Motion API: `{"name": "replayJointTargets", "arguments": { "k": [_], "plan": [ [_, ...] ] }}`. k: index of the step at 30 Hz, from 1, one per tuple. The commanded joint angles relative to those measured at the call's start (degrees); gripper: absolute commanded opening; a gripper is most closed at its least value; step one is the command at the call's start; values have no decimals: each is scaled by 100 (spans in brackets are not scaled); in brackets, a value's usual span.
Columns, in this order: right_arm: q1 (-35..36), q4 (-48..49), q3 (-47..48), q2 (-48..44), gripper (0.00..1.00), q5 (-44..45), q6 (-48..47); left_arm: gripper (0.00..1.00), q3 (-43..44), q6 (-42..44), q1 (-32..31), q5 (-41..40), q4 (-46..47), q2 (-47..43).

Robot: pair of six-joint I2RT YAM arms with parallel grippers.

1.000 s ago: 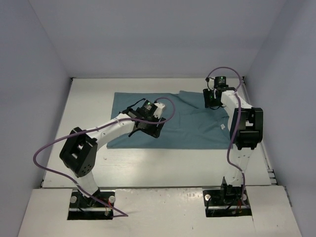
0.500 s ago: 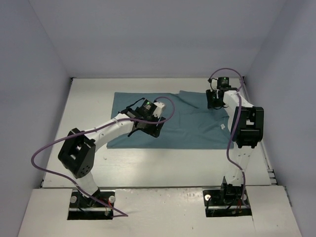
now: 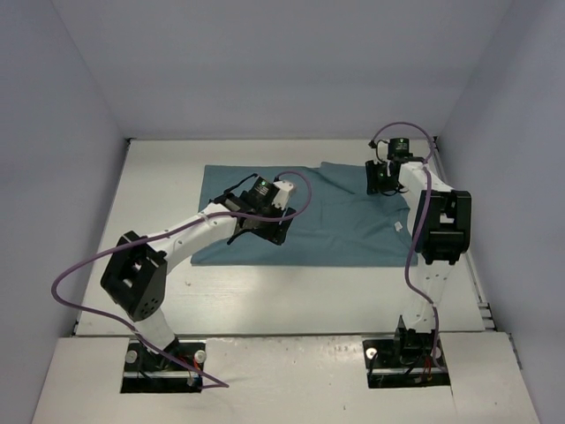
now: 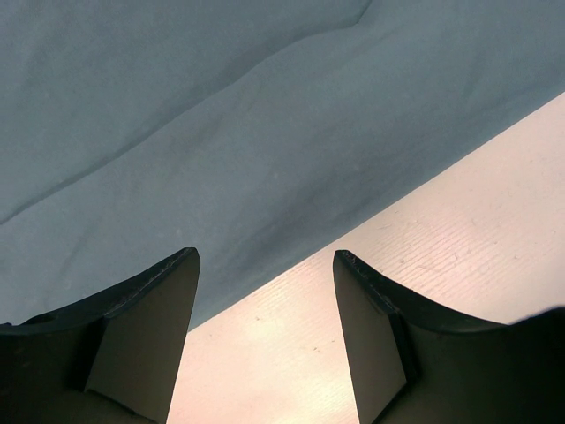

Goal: Fold and stack the t-shirts

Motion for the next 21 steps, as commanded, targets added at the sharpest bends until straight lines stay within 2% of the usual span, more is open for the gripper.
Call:
{"name": "replayJointTargets", "arguments": {
  "k": [1,6,8,10,12,15,21],
  "plan": [
    [-6,17,109,-122,33,-133,-31,60,42,-35,9,-16,57,-410],
    [-6,17,87,-87,34,-121,-27,60,-11,-61,13,-25,66,-471],
    [-6,17,87,-74,31,-126,-27,60,-28,-75,13,-20,57,-493],
    [-6,17,87,-78,24,-134,-27,60,-44,-87,13,-20,65,-517],
    [-6,17,102,-85,9,-135,-30,60,-57,-108,13,-17,66,-534],
    [11,17,105,-166,0,-89,-36,60,-63,-123,13,-12,66,-563],
    [90,22,-77,-717,0,97,12,60,-40,-160,4,-8,75,-615]
  ]
}}
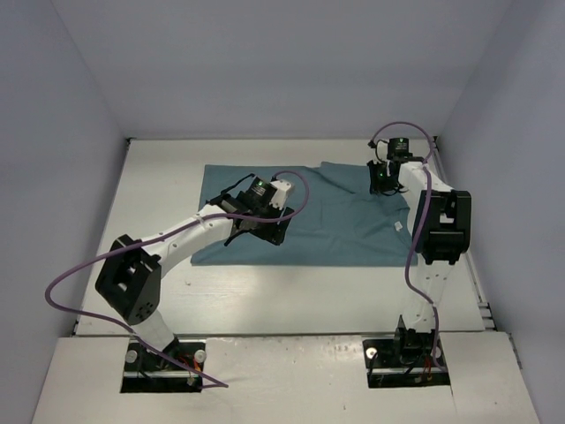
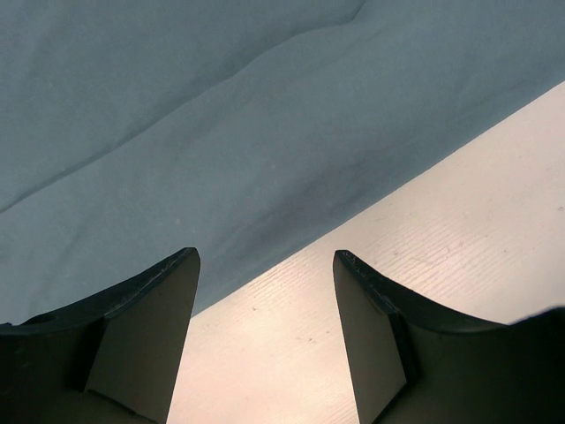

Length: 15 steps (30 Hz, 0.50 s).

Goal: Fold and stack the t-shirts

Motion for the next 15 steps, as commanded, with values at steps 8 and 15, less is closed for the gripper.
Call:
{"name": "replayJointTargets", "arguments": {
  "k": [8,15],
  "plan": [
    [770,50,-1010,-1591,0,1057,530,60,72,-171,4,-2,157,-469],
    [850,329,-1987,-2313,0,1581,1197,60,89,-263,-13,41,207,-545]
  ]
}}
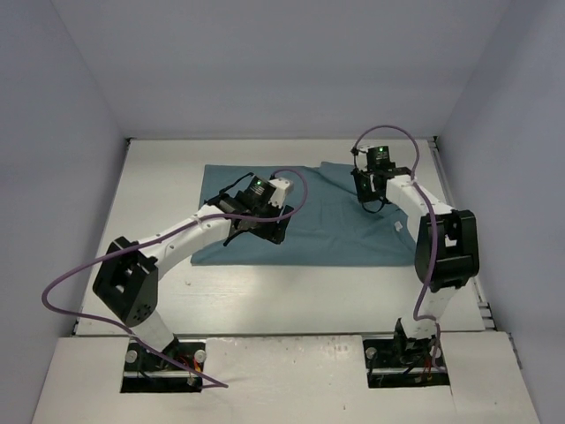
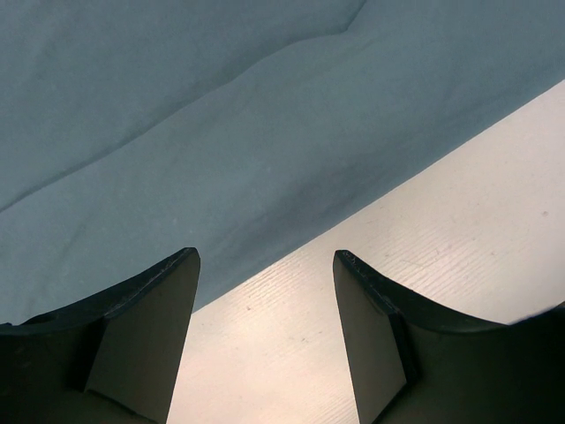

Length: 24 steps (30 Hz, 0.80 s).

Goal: Fold and stack the t-shirts

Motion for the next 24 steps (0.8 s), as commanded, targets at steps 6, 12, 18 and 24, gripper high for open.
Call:
{"name": "replayJointTargets", "arguments": {
  "k": [6,12,18,24],
  "plan": [
    [-115,369,-1154,-1095,0,986,990,60,90,-138,-42,54,198,-477],
    [-181,489,-1639,-1454,0,1114,1191,60,55,-158,-57,46,220,-496],
    [-212,695,-1847,-1869,0,1063,1226,60,155,-278,-57,82,297,-438],
    [-212,749,-2221,-2121,0,955,1138,60,554,-767,-57,48,699,-140]
  ]
}}
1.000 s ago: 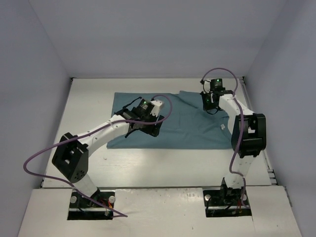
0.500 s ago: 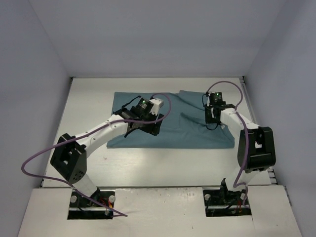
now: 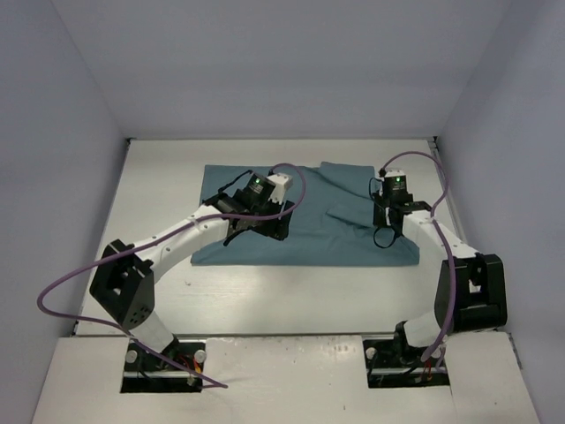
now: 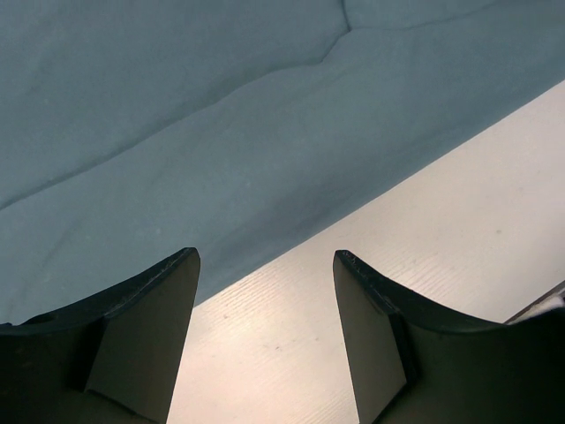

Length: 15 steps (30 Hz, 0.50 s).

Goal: Fold and stack the t-shirts

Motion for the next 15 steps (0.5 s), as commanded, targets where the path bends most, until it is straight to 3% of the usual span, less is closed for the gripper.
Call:
{"name": "replayJointTargets", "arguments": {
  "k": [1,6,11,12,15],
  "plan": [
    [-23,246,-223,-293,0,35,45,60,620,-567,-25,-13,693,80],
    [-82,228,-377,-246,1,0,500,60,1212,-848,-40,-4,792,511],
    [-180,84,-479,-153,4,-108,895,60,1201,-675,-51,-72,701,429],
    [-194,84,-515,-168,7,-144,973,60,1145,-625,-51,-100,680,365],
    [-140,58,-462,-267,30,-269,916,60,927,-507,-51,-93,589,183]
  ]
}}
